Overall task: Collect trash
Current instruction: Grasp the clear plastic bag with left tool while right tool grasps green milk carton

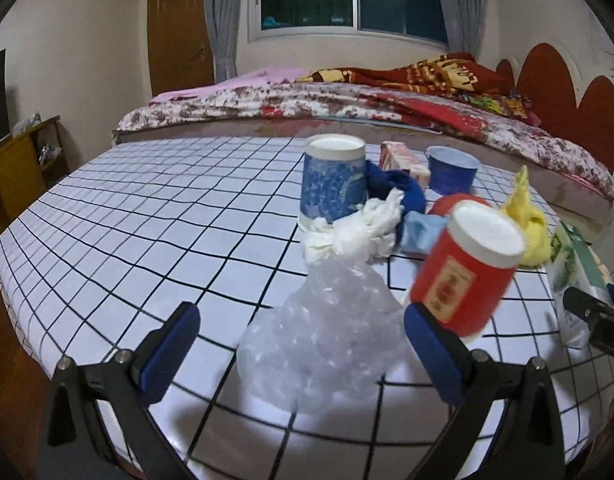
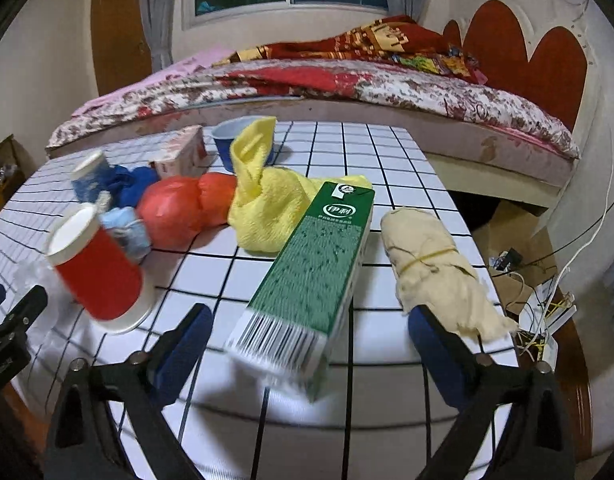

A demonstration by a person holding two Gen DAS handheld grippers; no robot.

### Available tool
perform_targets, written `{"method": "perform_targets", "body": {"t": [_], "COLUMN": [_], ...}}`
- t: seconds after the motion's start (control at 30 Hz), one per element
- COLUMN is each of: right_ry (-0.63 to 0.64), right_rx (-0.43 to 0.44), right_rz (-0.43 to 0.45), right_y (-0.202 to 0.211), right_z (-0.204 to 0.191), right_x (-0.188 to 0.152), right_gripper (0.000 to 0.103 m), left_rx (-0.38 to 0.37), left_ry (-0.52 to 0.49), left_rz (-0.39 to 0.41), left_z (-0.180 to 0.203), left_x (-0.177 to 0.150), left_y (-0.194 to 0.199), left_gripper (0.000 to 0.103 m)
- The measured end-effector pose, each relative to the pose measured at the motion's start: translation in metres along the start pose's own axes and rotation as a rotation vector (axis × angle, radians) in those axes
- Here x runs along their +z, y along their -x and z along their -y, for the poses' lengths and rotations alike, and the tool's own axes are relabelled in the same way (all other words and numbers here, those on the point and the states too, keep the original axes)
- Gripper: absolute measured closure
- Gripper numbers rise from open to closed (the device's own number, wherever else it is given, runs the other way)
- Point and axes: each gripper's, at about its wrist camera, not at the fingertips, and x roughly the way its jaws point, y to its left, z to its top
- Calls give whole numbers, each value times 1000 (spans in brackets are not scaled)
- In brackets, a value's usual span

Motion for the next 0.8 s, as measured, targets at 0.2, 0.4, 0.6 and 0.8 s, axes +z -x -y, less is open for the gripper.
{"method": "perform_targets", "body": {"t": [0.2, 0.4, 0.6, 0.8], "right_ry": [-1, -12, -17, -28], "right_rx": [15, 8, 6, 15], "right_rz": [-18, -1, 12, 35], "right_y": [-4, 4, 12, 26], "right_z": [0, 6, 13, 21], "right_x": [-5, -11, -15, -21], "right_gripper": [53, 61, 62, 62], "left_rx": [-4, -66, -135, -165], "left_ry": [22, 27, -9, -13], "left_rz": [-39, -74, -67, -16], "left_z": [-6, -12, -7, -7], "left_x": [-3, -8, -10, -4], "left_y": [-10, -20, -15, 5], "left_gripper": [1, 35, 81, 87]}}
